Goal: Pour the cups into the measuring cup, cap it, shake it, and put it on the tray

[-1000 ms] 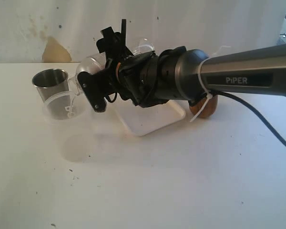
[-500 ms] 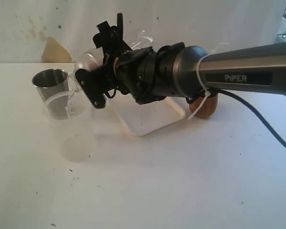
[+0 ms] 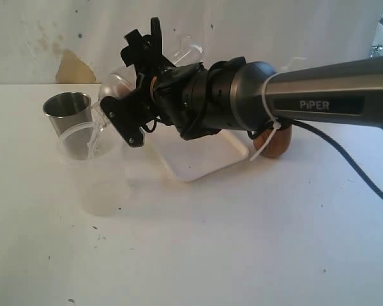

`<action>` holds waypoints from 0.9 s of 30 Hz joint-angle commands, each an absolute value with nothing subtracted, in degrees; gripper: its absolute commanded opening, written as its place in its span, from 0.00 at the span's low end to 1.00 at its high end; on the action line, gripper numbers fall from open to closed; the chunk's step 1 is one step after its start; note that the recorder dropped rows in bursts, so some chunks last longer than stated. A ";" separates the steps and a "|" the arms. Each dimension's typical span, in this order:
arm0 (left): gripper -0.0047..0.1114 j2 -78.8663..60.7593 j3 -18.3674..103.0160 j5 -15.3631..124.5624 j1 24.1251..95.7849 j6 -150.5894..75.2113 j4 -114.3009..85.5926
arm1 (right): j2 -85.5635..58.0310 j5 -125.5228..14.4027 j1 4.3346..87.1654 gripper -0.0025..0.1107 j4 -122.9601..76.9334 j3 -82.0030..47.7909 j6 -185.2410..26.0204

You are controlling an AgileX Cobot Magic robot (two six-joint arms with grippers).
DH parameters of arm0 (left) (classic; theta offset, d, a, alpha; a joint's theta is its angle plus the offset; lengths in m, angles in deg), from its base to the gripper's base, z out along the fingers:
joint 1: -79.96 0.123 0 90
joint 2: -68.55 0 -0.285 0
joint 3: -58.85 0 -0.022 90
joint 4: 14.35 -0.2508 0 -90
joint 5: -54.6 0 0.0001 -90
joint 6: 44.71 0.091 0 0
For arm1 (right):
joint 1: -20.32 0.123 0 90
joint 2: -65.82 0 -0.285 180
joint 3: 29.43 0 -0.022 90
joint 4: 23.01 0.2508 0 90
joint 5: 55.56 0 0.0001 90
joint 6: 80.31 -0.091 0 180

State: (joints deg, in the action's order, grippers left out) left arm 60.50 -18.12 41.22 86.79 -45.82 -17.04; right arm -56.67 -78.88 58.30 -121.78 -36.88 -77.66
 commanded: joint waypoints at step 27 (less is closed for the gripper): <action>0.04 60.76 -18.37 41.22 86.67 -45.98 -16.97 | -55.74 -77.28 58.50 0.02 -122.96 -37.79 -70.19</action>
State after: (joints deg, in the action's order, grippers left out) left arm 60.50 -18.12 41.22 86.79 -45.82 -17.04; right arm -56.67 -77.87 58.30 -121.91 -36.88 -70.22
